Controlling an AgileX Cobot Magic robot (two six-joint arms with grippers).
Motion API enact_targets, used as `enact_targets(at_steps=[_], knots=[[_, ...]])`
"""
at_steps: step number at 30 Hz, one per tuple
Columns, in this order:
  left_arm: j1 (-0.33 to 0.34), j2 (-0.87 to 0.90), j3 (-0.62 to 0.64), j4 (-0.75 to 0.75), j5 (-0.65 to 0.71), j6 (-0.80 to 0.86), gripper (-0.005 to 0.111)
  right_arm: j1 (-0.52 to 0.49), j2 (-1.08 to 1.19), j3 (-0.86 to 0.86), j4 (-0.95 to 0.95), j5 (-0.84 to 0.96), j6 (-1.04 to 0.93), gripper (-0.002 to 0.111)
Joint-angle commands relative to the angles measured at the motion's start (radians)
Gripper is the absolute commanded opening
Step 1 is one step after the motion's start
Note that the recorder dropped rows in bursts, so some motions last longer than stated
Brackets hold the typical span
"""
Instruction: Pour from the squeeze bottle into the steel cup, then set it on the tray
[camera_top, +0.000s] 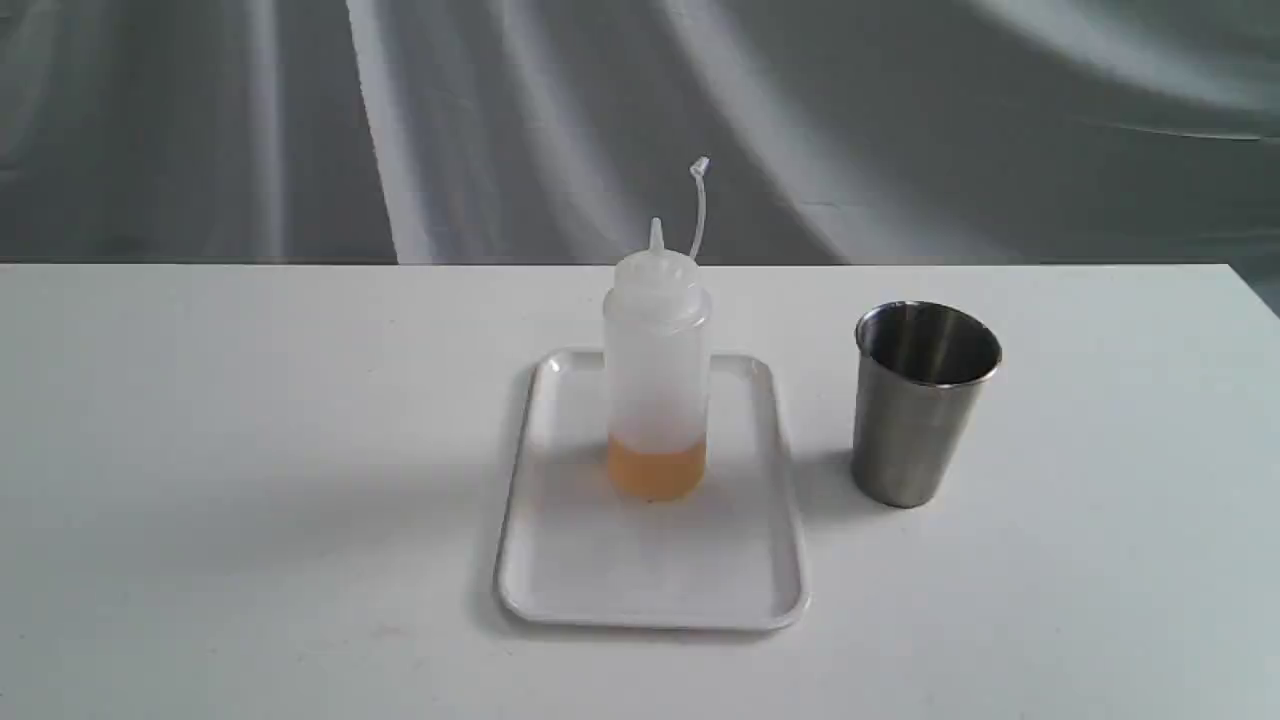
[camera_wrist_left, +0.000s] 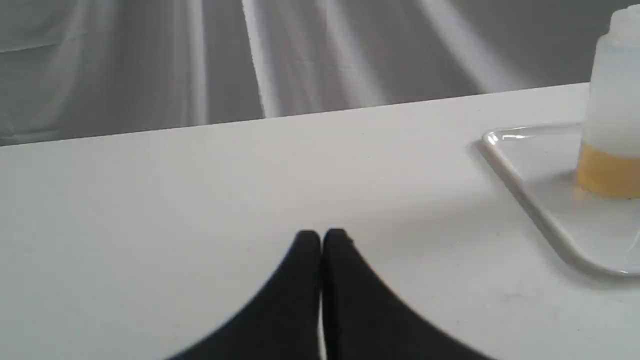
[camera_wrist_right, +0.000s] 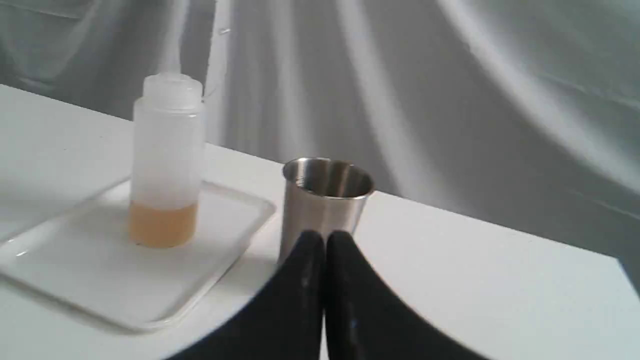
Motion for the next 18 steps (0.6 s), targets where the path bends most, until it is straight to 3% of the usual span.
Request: enact_targets(at_steps=[1, 18], knots=[[-0.006, -0.003, 0.004, -0.001, -0.007, -0.001, 0.0, -0.032, -0.051, 0.003, -0.038, 0.01, -0.007, 0.0], [-0.006, -0.003, 0.004, -0.001, -0.007, -0.007, 0.0, -0.03, -0.054, 0.003, 0.095, 0.073, -0.007, 0.0]])
